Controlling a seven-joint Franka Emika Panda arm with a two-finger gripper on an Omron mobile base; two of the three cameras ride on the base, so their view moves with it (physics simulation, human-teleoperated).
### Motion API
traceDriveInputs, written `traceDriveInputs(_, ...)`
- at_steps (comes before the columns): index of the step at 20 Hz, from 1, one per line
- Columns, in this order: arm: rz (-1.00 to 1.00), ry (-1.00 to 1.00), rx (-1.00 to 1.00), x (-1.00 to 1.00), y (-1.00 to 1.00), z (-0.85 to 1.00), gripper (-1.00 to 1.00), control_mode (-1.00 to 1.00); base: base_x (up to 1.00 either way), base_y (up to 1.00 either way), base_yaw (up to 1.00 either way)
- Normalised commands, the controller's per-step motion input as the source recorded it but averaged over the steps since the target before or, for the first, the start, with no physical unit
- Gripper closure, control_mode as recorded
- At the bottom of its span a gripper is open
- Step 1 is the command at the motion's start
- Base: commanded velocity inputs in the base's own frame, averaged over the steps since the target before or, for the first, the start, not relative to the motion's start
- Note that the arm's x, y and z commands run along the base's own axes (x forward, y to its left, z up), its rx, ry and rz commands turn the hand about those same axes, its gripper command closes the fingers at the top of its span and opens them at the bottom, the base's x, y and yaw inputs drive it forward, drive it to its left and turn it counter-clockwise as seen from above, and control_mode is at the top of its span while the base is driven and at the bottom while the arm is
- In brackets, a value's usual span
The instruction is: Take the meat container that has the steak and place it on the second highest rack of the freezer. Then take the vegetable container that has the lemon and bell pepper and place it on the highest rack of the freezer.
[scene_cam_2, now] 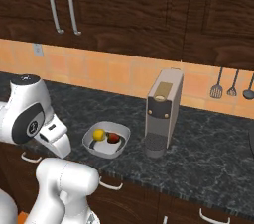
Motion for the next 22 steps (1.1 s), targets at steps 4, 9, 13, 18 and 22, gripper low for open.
traceDriveInputs(4, -0.05, 0.00, 0.03, 0.00, -0.23, -0.11, -1.00, -1.00, -0.05, 0.00, 0.00)
traceDriveInputs(9, -0.26, 0.01, 0.11, 0.06, -1.00, -0.20, -1.00, -1.00, 0.00, 0.00, 0.00)
traceDriveInputs(13, -0.31, 0.04, 0.06, 0.28, -0.69, -0.40, -1.00, -1.00, 0.00, 0.00, 0.00)
traceDriveInputs(18, -0.28, 0.13, 0.05, 1.00, -0.52, -0.46, -1.00, -1.00, 0.00, 0.00, 0.00)
traceDriveInputs(22, -0.22, 0.01, 0.00, 0.79, 0.03, -0.69, -1.00, -1.00, 0.00, 0.00, 0.00)
